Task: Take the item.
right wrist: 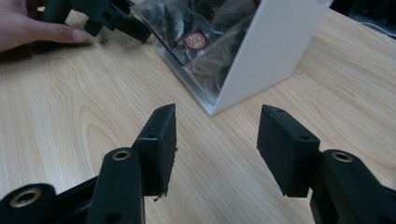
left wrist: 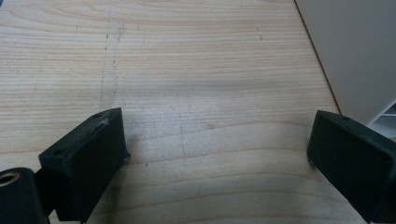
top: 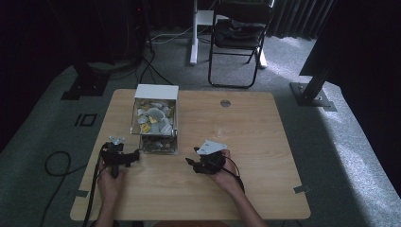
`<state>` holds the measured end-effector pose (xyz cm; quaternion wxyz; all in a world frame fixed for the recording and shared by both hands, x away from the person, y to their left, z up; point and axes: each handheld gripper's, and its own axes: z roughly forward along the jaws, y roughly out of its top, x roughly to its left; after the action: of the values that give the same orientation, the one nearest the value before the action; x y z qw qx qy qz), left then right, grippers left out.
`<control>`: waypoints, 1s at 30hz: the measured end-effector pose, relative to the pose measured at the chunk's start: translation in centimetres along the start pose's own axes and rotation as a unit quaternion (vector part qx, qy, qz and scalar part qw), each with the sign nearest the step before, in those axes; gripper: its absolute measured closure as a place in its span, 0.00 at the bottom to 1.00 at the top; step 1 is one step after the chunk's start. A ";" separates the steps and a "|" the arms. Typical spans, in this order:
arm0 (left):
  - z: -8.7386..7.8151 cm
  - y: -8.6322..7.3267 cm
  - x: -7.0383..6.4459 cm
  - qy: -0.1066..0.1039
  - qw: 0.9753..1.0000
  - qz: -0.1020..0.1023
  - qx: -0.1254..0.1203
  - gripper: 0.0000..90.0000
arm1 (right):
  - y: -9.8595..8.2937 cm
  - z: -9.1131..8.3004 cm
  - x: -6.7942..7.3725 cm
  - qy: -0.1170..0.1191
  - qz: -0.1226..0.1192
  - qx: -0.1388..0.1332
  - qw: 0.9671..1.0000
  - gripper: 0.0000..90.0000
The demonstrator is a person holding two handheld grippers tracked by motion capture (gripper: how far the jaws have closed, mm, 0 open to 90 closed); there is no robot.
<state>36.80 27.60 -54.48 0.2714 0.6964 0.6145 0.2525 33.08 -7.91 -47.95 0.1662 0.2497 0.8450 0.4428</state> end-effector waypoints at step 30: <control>0.0 0.0 0.0 0.000 1.000 0.000 0.000 0.06 | 3.2 3.7 3.2 0.051 -0.036 -0.012 0.998 0.55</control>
<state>36.80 27.60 -54.48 0.2712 0.6963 0.6148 0.2522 33.17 -2.14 -47.53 0.1422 0.1940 0.8553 0.4588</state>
